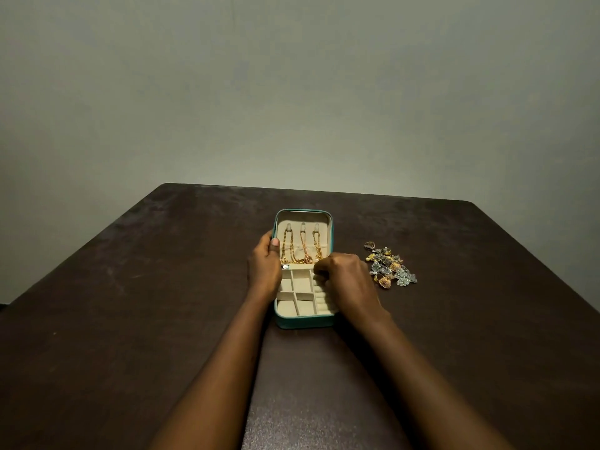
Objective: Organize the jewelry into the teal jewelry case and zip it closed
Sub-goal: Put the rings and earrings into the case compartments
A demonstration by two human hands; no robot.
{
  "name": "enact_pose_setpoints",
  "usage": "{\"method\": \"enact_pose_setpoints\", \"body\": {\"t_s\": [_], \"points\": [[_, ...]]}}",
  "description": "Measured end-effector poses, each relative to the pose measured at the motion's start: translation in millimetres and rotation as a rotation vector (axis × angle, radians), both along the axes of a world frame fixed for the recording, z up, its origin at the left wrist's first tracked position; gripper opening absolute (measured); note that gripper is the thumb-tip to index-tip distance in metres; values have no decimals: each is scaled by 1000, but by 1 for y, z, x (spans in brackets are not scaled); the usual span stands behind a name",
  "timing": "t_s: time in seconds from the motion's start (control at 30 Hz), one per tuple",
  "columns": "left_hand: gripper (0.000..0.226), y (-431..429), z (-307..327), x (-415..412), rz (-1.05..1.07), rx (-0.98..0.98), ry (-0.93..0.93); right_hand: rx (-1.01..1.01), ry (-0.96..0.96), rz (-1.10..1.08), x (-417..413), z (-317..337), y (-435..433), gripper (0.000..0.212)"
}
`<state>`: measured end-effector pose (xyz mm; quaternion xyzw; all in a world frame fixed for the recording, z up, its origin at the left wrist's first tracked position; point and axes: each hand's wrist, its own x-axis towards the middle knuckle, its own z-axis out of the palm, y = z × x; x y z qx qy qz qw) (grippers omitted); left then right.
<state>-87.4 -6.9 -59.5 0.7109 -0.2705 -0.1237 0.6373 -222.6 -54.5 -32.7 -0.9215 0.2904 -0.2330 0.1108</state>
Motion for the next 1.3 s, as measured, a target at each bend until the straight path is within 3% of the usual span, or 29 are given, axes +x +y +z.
{"method": "enact_pose_setpoints", "body": {"t_s": [0.17,0.43,0.67,1.1,1.3], "points": [[33,0,0,0,4,-3,-6,101,-104,-50,0,-1,-1,30],[33,1,0,-1,-16,-26,13,79,-51,-80,0,0,-3,23],[34,1,0,0,-8,-3,-4,146,-114,-99,0,-2,-5,12],[33,1,0,0,4,16,-17,221,-74,-178,3,-2,-10,12],[32,1,1,-1,-13,-7,5,444,-326,-329,-15,15,-44,14]]}}
